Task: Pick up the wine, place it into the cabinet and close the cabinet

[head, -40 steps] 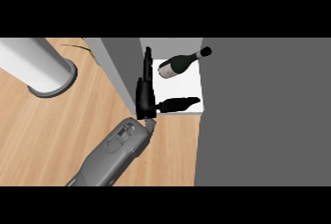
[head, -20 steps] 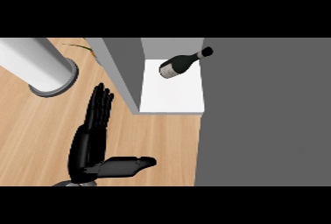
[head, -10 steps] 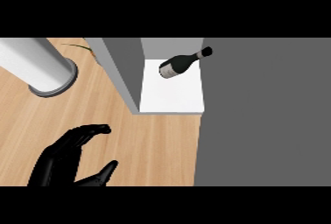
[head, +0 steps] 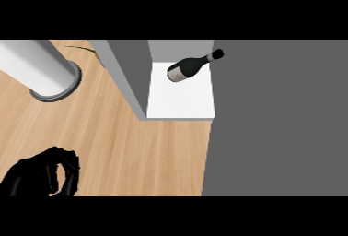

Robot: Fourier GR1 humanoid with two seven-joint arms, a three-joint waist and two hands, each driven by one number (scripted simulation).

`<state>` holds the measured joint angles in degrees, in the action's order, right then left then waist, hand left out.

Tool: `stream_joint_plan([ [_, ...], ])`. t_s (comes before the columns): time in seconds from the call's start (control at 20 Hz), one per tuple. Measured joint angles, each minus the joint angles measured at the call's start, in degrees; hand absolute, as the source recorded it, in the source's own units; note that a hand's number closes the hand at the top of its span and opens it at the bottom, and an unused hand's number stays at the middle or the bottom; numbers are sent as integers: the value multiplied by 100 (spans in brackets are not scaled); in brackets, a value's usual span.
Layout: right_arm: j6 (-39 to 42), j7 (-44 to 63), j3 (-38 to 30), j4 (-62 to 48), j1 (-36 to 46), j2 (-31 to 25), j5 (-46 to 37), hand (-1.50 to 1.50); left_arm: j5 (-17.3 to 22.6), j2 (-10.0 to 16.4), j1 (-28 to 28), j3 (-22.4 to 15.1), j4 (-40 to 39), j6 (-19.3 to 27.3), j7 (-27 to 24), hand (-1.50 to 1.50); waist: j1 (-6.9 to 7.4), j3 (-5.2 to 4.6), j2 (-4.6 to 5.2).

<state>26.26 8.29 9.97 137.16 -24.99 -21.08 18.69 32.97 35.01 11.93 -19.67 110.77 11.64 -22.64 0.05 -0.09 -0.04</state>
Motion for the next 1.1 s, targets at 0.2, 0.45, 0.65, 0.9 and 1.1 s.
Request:
stream_joint_plan([
  [0.2,9,197,339,-27,188,29,55,150,114,108,185,262,-24,-307,-100,150,27,1,9],
  [0.45,-183,737,1047,-38,751,216,94,150,293,215,274,556,-51,-641,-76,150,59,1,10],
  [0.65,-335,1107,1415,-81,1428,472,119,150,377,224,269,778,-149,-872,-65,150,64,3,9],
  [0.9,-979,1948,1908,-203,2549,1130,87,150,345,202,471,909,-202,-1163,-149,150,90,-1,3],
  [1.1,-1544,2560,2120,-438,3580,1706,88,150,344,184,616,1084,-71,-1263,-69,150,91,1,-1],
])
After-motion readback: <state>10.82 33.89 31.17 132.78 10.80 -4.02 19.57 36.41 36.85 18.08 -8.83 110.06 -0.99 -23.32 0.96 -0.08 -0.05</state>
